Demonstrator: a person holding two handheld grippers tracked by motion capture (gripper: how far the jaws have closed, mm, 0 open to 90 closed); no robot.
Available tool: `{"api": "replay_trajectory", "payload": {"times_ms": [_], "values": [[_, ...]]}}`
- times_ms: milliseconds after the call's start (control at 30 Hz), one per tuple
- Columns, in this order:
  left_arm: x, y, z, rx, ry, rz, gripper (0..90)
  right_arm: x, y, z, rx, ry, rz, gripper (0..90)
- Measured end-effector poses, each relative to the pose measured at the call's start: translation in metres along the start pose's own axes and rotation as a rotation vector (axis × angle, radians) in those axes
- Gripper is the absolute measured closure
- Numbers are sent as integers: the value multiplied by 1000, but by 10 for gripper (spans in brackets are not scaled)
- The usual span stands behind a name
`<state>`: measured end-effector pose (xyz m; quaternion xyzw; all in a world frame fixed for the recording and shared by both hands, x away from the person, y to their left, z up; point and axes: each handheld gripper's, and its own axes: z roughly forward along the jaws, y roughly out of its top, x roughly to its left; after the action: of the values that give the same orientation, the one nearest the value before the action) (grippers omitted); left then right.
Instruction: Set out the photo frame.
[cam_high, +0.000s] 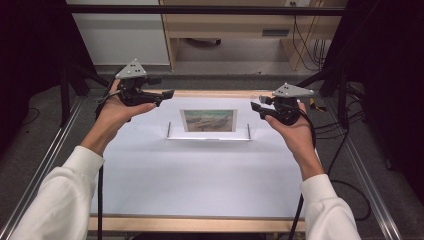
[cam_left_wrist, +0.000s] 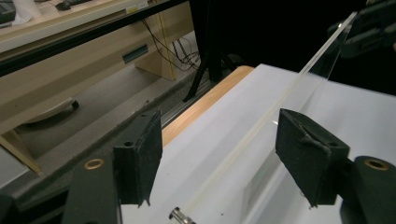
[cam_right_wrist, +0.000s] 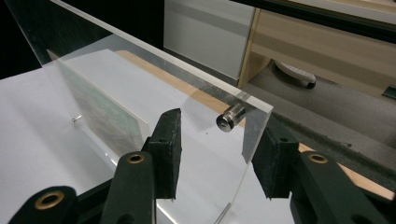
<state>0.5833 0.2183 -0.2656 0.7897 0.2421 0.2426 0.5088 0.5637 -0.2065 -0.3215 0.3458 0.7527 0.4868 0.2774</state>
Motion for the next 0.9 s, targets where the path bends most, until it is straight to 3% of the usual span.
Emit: {"api": "replay_trajectory", "payload": {"times_ms": [133, 233, 400, 633, 900], "values": [[-5, -8, -12, -13, 48, -35, 277, -2, 1, 3, -2, -3, 7, 563], [-10, -20, -23, -46, 44, -71, 258, -3, 1, 5, -2, -10, 18, 561], [-25, -50, -39, -53, 67, -93, 212, -6, 3, 9, -2, -15, 46, 559], [-41, -90, -47, 3, 77, -196, 186, -9, 6, 15, 10, -24, 64, 553], [-59, -138, -41, 60, 85, -246, 107, -11, 8, 20, 11, -39, 79, 542]]}}
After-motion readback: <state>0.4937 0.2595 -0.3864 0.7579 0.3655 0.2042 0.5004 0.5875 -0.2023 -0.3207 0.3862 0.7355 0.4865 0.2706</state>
